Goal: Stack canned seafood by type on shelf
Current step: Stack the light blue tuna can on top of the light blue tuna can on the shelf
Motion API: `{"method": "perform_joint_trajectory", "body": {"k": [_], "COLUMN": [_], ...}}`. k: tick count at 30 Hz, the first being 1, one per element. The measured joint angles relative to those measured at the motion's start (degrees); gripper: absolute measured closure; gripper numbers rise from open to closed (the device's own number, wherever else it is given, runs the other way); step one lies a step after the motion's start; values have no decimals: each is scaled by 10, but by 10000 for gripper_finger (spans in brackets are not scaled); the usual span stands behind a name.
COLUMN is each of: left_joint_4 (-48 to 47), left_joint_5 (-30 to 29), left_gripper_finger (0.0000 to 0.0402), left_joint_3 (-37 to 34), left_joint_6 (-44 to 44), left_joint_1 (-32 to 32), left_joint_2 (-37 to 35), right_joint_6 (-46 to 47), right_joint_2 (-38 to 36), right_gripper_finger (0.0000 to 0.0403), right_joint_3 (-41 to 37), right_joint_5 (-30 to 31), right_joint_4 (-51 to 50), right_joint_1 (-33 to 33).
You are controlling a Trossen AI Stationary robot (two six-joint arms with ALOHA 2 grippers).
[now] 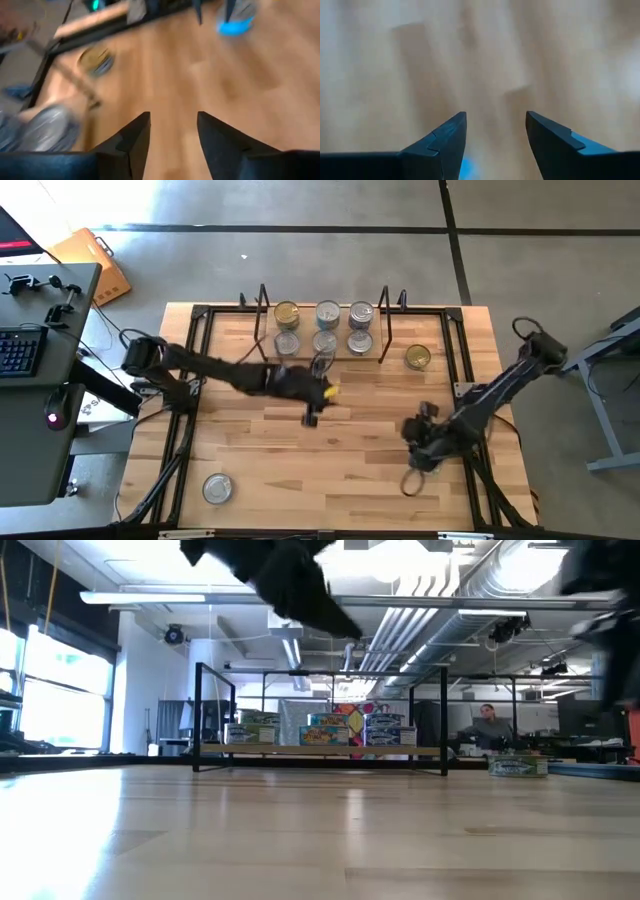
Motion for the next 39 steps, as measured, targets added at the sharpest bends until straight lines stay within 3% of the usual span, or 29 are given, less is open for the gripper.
{"method": "perform_joint_trajectory", "body": {"k": [4, 8, 14, 18, 24, 27, 32, 36, 39], "left_joint_4": [133, 231, 251, 254, 258, 260, 259, 259, 259], "left_joint_5": [-21, -115, -231, -242, -242, -243, -242, -233, -204], "left_gripper_finger": [262, 271, 275, 275, 275, 275, 275, 275, 275], "left_joint_3": [-57, -111, -148, -154, -153, -153, -153, -153, -153], "left_joint_6": [-47, -89, -88, -97, -96, -96, -97, -102, -115], "left_joint_1": [-55, -98, -126, -124, -114, -113, -115, -118, -118], "left_joint_2": [0, 0, 0, 0, 0, 0, 0, 0, 0], "right_joint_6": [132, 230, 290, 254, 198, 76, -159, -221, -177], "right_joint_2": [-30, -30, -8, 14, 33, 36, 36, 34, 32], "right_gripper_finger": [206, 206, 209, 234, 299, 326, 352, 359, 359], "right_joint_3": [0, 0, -20, -69, -106, -111, -104, -76, -57], "right_joint_5": [-55, -64, -42, -48, -17, 28, 50, 43, 44], "right_joint_4": [2, 2, 47, 145, 202, 272, 430, 381, 270], "right_joint_1": [68, 132, 172, 155, 81, 27, -53, -71, -71]}}
